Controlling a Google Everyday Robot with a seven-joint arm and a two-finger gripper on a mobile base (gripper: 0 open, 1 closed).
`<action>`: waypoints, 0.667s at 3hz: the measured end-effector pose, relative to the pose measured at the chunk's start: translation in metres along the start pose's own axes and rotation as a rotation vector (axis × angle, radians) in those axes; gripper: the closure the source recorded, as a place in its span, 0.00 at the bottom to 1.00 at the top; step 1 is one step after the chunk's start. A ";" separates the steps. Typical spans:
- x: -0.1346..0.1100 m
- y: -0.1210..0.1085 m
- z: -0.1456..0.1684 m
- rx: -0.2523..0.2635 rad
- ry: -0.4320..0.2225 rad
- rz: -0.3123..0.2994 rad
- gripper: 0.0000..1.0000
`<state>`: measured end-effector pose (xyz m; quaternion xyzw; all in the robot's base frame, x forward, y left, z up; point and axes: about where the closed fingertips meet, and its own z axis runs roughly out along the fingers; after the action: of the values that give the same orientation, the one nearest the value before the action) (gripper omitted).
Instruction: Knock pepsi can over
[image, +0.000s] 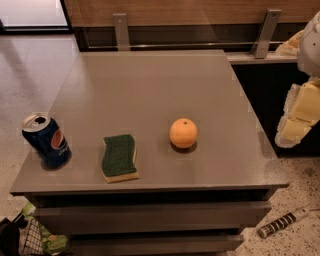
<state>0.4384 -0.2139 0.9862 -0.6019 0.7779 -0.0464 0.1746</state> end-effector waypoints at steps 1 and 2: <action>0.000 0.000 0.000 0.000 0.000 0.000 0.00; -0.008 -0.005 0.002 0.039 -0.048 0.016 0.00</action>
Offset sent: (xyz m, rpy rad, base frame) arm 0.0343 0.0294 0.0052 0.2106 -0.2247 -0.0466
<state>0.4452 -0.2074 0.9873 -0.5933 0.7770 -0.0454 0.2053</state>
